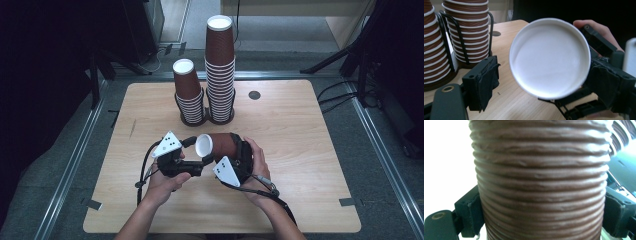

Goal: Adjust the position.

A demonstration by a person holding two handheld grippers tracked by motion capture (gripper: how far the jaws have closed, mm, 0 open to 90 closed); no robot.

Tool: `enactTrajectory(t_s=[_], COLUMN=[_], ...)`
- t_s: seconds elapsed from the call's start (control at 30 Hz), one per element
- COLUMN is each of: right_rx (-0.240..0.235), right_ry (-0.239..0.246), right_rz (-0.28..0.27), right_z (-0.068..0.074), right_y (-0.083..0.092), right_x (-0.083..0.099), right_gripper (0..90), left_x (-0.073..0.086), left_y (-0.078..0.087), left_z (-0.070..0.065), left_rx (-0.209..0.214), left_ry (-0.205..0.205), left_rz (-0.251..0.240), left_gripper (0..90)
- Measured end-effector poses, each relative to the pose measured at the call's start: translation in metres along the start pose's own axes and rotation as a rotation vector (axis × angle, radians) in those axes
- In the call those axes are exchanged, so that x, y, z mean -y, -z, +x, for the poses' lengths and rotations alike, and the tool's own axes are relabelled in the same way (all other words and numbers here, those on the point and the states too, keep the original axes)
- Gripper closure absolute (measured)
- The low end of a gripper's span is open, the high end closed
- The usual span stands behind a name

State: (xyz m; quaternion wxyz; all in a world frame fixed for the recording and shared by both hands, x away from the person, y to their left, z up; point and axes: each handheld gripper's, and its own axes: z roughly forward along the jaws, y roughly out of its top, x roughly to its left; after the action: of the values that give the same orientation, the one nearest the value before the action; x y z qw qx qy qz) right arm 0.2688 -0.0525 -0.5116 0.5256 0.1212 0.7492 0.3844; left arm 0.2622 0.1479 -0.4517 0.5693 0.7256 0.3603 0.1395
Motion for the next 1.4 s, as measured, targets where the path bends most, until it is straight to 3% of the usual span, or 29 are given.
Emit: enactTrajectory(t_s=[0.2, 0.4, 0.63, 0.67, 0.83, 1.27, 1.4], right_rx=[-0.015, -0.003, -0.003, -0.019, -0.046, -0.052, -0.061], right_ry=[0.042, 0.039, 0.026, -0.015, -0.077, -0.095, -0.158], right_rz=[-0.001, -0.009, -0.005, 0.0, -0.009, -0.04, -0.031], right_z=[0.008, 0.008, 0.008, 0.008, 0.008, 0.005, 0.0], right_y=[0.001, 0.001, 0.0, 0.001, 0.001, 0.007, 0.012], right_x=[0.0, -0.003, -0.002, -0.002, -0.003, -0.006, -0.004], right_gripper=[10.4, 10.4, 9.6, 8.4, 1.5, 0.0, 0.0], left_x=[-0.001, 0.001, 0.0, 0.001, 0.001, 0.0, -0.001], left_y=[-0.003, -0.006, -0.006, -0.006, -0.004, 0.005, 0.008], left_z=[-0.002, -0.001, 0.0, 0.001, 0.008, 0.019, 0.024], left_rx=[0.024, 0.031, 0.045, 0.051, 0.074, 0.044, 0.022], left_ry=[-0.01, -0.01, -0.005, 0.001, 0.025, 0.056, 0.065], left_rz=[0.005, 0.037, 0.034, 0.032, 0.017, -0.031, -0.045], left_gripper=[18.4, 20.6, 22.4, 22.6, 23.2, 23.7, 23.7])
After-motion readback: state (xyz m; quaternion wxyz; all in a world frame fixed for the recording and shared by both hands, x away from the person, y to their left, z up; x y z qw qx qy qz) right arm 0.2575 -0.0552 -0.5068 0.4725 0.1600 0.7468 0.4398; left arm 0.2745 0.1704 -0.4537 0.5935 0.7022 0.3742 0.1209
